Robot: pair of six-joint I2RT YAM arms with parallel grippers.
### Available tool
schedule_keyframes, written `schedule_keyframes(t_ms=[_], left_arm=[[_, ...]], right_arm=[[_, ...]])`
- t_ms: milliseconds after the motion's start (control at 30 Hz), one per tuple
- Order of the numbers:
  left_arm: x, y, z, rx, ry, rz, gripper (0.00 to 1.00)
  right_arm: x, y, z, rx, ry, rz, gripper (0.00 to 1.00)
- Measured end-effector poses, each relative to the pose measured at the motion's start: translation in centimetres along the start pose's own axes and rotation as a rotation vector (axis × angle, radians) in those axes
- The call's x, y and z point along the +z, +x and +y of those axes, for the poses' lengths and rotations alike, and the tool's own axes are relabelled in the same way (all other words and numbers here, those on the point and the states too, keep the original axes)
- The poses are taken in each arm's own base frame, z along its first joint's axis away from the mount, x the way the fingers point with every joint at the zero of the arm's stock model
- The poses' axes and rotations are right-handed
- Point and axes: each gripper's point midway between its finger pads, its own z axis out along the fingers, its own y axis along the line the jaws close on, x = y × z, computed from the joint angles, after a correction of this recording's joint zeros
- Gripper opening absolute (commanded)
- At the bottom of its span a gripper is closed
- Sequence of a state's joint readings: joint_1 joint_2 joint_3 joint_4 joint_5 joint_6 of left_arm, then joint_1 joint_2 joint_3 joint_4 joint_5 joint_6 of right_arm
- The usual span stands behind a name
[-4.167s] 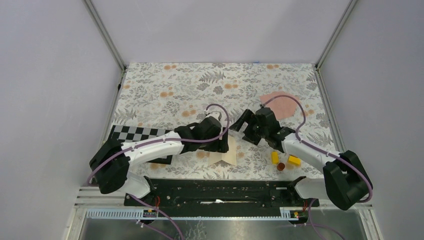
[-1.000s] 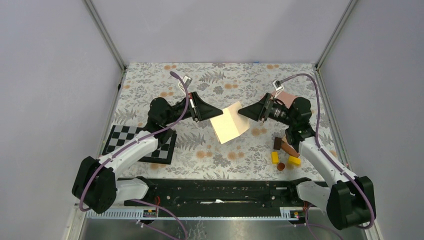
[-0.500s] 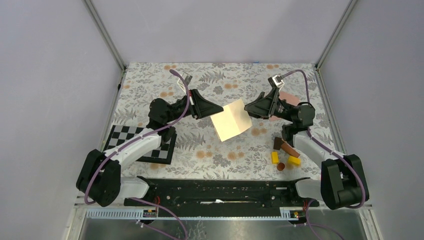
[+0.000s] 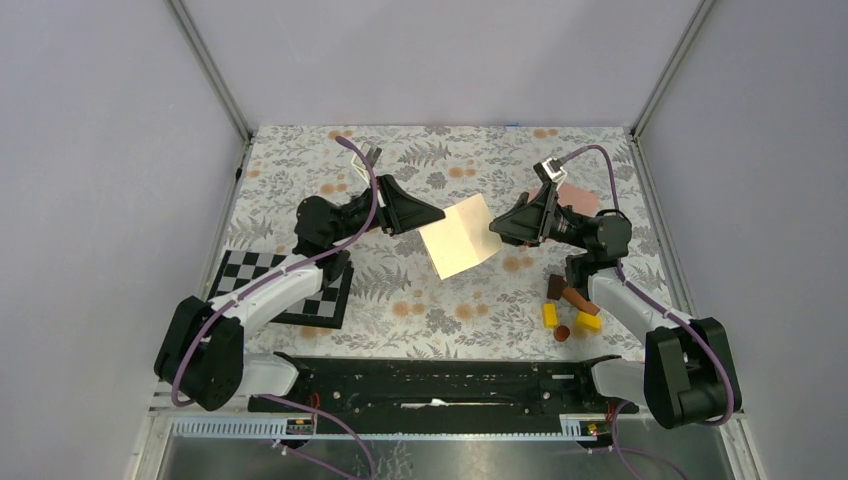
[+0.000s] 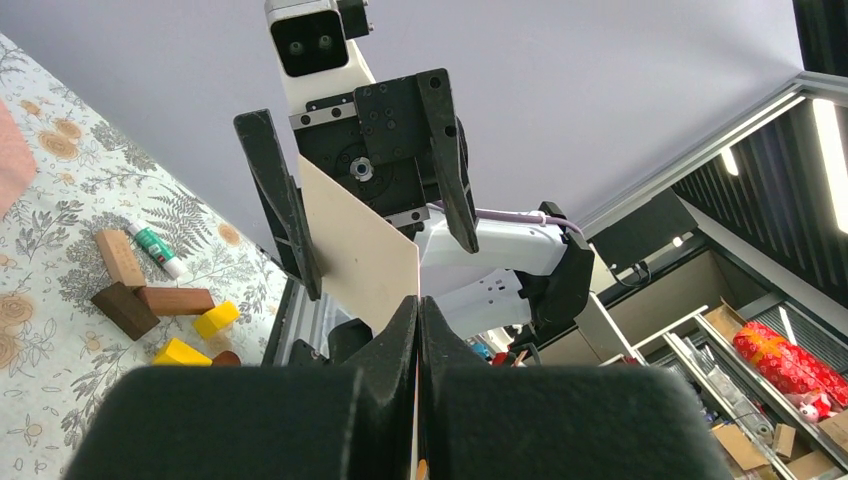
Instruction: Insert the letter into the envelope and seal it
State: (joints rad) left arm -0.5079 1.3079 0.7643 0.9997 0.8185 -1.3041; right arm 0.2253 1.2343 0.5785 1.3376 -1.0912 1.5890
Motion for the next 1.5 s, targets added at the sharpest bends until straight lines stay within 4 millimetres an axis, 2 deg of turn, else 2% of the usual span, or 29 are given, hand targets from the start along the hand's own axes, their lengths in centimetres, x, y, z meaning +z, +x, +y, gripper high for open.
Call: schedule_keyframes(t_ms=[200,433,600,667,733,767,833,900,1033,1100,1233,1367,1500], left_arm=[[-0.1,-0.1,0.1,0.002,0.0,0.002,0.0],[0.1,-0.2,0.2,0.0,0.008,0.003,0.0],[0.3,-0.3,0.5,-0.008,0.011,0.005,0.0],[0.3,-0.3,0.5,-0.012,0.011,0.006,0.0],[0.4,-0.4,0.5,-0.012,0.01,0.006,0.01],[0.4,-0.4,0.5,-0.013,0.008,0.007,0.09],[0.4,-0.4,0.8,-0.01,-0.005,0.009,0.22],[0.5,-0.4,1.4,-0.009,-0.033,0.014,0.5],[0.1,-0.7,3.5,-0.006,-0.169,0.007,0.81],[-0.4,-1.4,4.2,0.024,-0.245,-0.012,0.88],[-2.4,-3.8,5.0,0.09,-0.425,-0.082,0.96],[-4.0,-5.7,4.9,0.151,-0.565,-0.129,0.99],[-5.3,-5.9,5.2,0.174,-0.672,-0.124,0.99]], right_arm=[[0.0,0.0,0.4,0.029,-0.007,0.001,0.61],[0.0,0.1,1.2,0.043,-0.029,0.003,0.48],[0.0,0.1,1.4,0.057,-0.033,0.004,0.33],[0.0,0.1,1.4,0.062,-0.034,0.004,0.22],[0.0,0.1,1.4,0.065,-0.034,0.004,0.05],[0.0,0.1,1.4,0.065,-0.034,0.004,0.0],[0.0,0.1,1.3,0.069,-0.028,0.003,0.0],[0.0,0.0,1.0,0.073,-0.016,0.001,0.0],[0.1,-0.3,0.5,0.059,0.041,-0.007,0.0],[0.3,-0.7,0.7,0.024,0.074,-0.015,0.0],[0.9,-2.4,1.7,-0.079,0.145,-0.043,0.0],[1.3,-4.0,1.8,-0.159,0.229,-0.07,0.0],[1.2,-4.7,0.5,-0.191,0.324,-0.093,0.0]])
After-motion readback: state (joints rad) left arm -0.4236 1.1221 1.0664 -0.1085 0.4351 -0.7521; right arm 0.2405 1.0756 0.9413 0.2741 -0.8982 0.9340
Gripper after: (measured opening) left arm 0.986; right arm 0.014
